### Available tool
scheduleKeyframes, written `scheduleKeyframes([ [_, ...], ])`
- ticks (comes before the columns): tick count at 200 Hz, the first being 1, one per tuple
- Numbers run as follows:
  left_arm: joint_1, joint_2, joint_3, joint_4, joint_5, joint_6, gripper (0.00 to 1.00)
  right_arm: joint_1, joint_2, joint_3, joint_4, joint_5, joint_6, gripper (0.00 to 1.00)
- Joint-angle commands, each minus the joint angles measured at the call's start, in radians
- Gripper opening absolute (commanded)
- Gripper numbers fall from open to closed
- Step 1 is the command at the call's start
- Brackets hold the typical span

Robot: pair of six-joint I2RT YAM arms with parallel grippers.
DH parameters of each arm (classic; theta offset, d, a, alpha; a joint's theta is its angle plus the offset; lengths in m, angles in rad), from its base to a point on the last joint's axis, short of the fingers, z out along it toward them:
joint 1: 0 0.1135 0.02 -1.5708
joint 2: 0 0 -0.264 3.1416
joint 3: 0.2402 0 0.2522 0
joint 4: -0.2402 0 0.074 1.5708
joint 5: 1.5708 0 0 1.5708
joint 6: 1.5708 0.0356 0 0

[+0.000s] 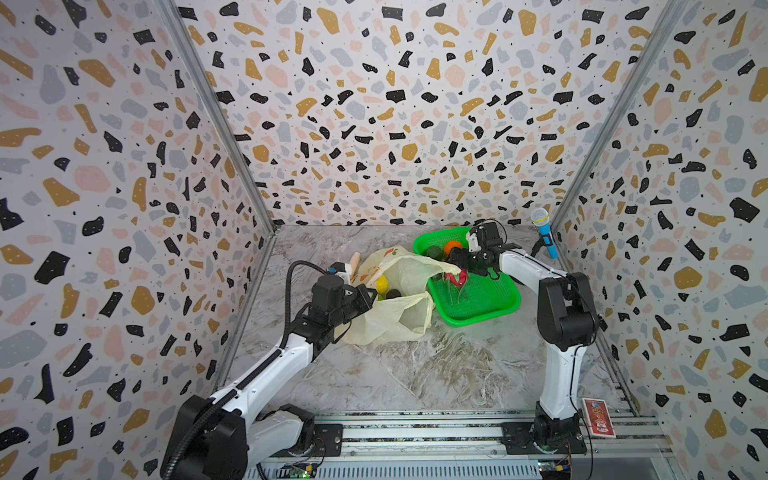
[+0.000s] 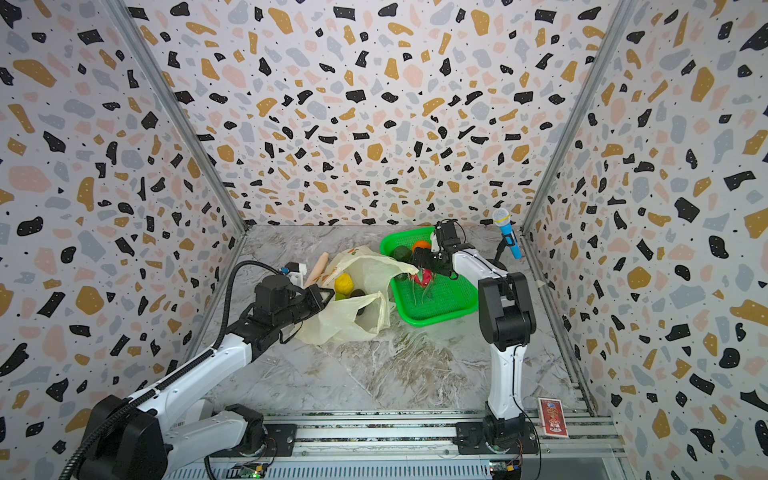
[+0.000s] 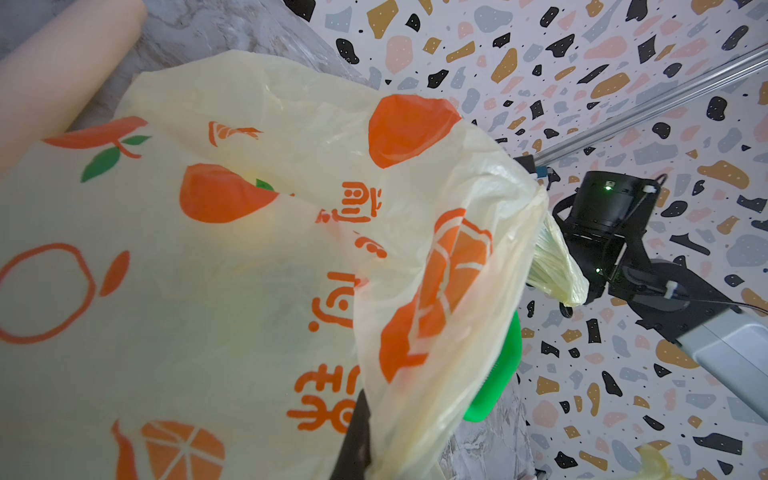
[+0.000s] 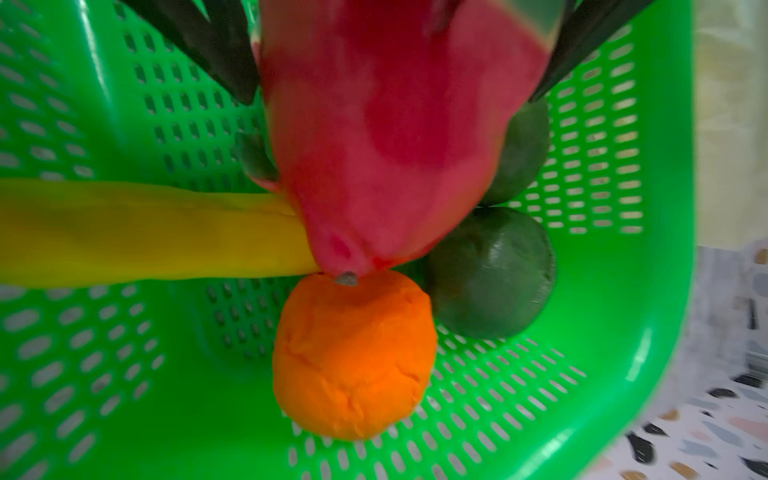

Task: Place the fruits into the plastic bag
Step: 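Move the right gripper to the basket and grasp the red dragon fruit, then lift the dragon fruit with the right gripper and carry it over the bag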

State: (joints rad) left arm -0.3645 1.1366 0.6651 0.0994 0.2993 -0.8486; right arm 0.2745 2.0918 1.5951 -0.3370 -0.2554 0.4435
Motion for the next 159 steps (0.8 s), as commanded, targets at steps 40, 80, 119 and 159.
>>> scheduleKeyframes([
  [40,0.005,-0.012,-0.012,0.042,0.012,0.005,0.0,0.068,0.099,0.083,-0.193,0.245,-0.063,0.95],
  [80,0.004,-0.015,-0.005,0.04,0.009,0.005,0.0,0.034,0.0,-0.031,-0.088,0.099,0.004,0.51],
  [119,0.004,-0.017,-0.001,0.035,0.009,0.006,0.0,-0.013,-0.194,-0.167,0.019,-0.029,0.064,0.3],
  [159,0.005,-0.02,-0.001,0.031,0.009,0.007,0.0,-0.04,-0.387,-0.247,0.044,-0.021,0.064,0.13],
])
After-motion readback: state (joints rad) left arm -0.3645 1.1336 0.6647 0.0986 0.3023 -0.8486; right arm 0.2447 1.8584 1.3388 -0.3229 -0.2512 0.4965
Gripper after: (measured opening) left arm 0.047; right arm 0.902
